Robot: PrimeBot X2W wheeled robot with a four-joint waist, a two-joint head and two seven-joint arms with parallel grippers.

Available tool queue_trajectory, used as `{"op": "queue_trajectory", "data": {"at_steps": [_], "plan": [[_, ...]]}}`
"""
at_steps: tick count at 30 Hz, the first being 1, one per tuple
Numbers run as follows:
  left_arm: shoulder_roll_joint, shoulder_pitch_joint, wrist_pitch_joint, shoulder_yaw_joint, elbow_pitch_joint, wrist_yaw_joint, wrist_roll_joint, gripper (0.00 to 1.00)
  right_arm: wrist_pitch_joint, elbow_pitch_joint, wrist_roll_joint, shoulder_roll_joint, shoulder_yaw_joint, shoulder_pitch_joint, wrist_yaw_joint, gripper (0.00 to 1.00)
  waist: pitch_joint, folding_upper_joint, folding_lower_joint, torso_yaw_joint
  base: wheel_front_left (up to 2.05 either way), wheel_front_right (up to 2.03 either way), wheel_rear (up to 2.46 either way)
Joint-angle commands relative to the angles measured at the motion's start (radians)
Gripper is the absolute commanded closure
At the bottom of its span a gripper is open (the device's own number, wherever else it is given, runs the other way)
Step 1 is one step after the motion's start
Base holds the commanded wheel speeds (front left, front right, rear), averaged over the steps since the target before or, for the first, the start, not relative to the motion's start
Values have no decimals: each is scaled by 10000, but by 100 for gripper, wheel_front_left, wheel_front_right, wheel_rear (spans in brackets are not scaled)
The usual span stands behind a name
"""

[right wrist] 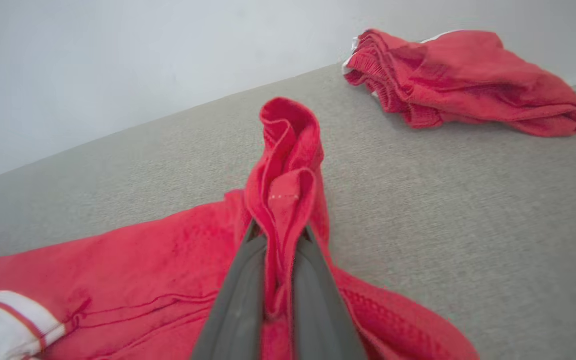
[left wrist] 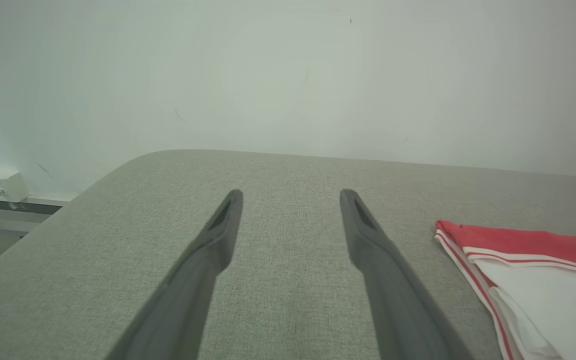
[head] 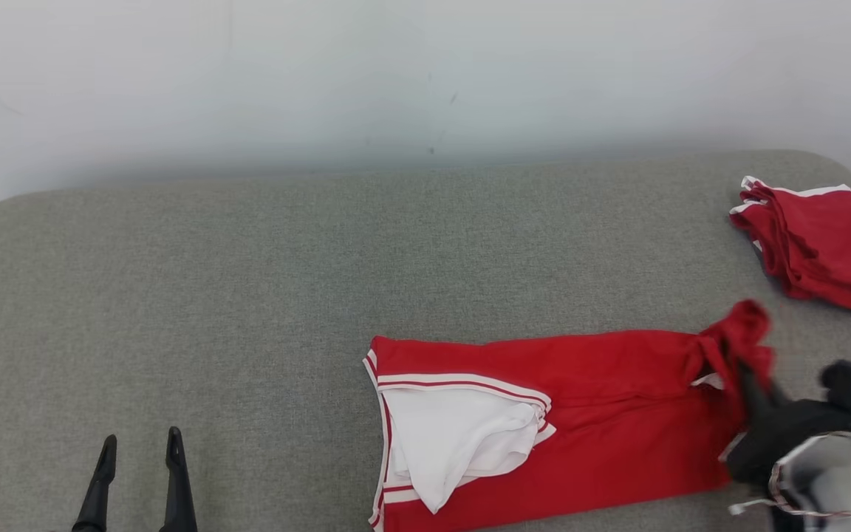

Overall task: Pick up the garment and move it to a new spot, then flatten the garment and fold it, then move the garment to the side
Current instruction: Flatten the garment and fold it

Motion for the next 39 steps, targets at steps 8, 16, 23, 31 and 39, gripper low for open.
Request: {"op": "queue_trajectory", "data": {"at_steps": [8, 16, 23, 31, 39], "plan": [[-14, 126, -32, -119, 92, 71, -58, 0, 677, -2166, 198, 1506, 825, 773, -27, 100, -64, 0, 0, 232, 0, 0, 0], [-12, -85, -32, -279, 240, 68, -76, 0, 1298, -3392, -109, 2757, 1392, 1022, -27, 100, -10, 0, 0, 546, 0, 0, 0], [-12, -328, -32, -463, 379, 41, -92, 0, 1340, -3365, 124, 3106, 2143, 816, -27, 100, 131, 0, 0, 936, 0, 0, 0], [-9, -583, -32, -773, 539, 86, -147, 0, 669, -2416, 1409, 3116, 3614, 87, -26, 100, 235, 0, 0, 1240, 0, 0, 0], [-10, -717, -32, -985, 638, 156, -253, 0, -227, -759, 2031, 3118, 4452, -887, -27, 84, 325, 0, 0, 1343, 0, 0, 0]]}}
